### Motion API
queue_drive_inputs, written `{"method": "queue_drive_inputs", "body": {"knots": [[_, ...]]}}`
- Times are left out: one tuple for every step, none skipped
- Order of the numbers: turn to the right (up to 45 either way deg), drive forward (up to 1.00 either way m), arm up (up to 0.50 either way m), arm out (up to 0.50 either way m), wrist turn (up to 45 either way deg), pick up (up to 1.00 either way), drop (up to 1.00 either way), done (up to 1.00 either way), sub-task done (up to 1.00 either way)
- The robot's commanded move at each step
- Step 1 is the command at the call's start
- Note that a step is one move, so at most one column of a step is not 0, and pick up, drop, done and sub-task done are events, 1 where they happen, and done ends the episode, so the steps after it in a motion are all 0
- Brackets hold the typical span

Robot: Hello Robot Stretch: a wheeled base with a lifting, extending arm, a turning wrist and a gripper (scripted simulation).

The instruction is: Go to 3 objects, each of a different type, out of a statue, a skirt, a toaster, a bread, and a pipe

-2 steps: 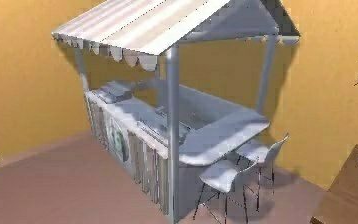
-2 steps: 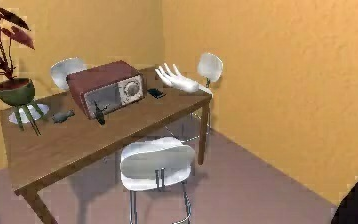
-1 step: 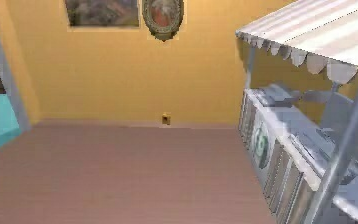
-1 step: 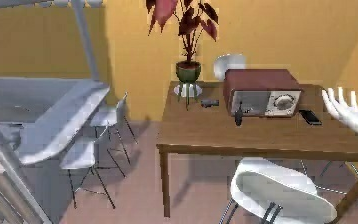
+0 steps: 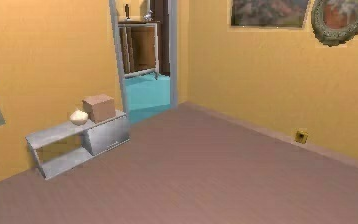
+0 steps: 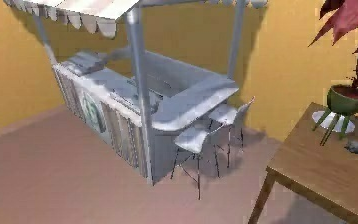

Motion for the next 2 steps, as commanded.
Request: {"method": "queue_drive_inputs", "body": {"knots": [[0.0, 1.00, 0.00, 0.00, 0.0, 0.00, 0.00, 0.00, 0.00], [-3.0, 0.00, 0.00, 0.00, 0.0, 0.00, 0.00, 0.00, 0.00]]}}
